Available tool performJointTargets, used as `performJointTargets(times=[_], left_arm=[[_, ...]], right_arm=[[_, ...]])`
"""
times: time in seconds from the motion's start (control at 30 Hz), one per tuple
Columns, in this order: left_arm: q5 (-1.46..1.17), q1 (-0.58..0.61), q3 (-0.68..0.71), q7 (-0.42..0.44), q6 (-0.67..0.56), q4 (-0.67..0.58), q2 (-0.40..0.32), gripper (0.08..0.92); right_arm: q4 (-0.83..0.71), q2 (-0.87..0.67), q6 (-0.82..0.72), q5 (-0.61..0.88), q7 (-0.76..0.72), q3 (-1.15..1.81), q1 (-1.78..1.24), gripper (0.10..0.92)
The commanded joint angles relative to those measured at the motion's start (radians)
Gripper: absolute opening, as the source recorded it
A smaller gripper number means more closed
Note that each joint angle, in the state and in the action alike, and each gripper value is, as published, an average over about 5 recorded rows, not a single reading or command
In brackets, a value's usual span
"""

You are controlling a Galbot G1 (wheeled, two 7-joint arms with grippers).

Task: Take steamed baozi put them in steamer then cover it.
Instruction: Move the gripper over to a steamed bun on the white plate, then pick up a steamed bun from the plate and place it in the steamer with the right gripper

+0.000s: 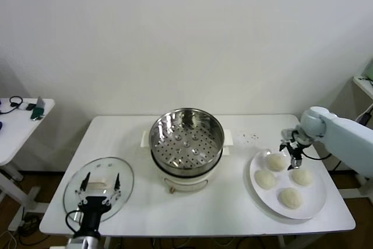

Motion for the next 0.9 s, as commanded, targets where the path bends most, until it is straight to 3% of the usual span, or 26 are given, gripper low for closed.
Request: performJointTargets(times=[0.03, 0.47, 0.73, 0.9], left_arm=[[0.000, -0.002, -0.002, -0.001, 0.005, 0.000, 0.002, 0.823], [0.000, 0.000, -0.004, 0.000, 0.004, 0.002, 0.001, 0.823], [-0.001, 0.002, -0.007, -0.001, 0.004, 0.000, 0.001, 0.823], [-0.003, 0.004, -0.008, -0.002, 0.004, 0.001, 0.000, 0.823]], right_arm=[[-0.054, 0.053, 0.004, -0.019, 0.001, 0.013, -0.028, 0.823], [-0.080, 0.066, 0.023, -0.042, 0.004, 0.047, -0.046, 0.819], [-0.079, 0.071, 0.026, -0.039, -0.007, 0.052, -0.041, 0.710], [-0.077, 0.061, 0.027, -0.039, -0.015, 0.046, -0.030, 0.687]])
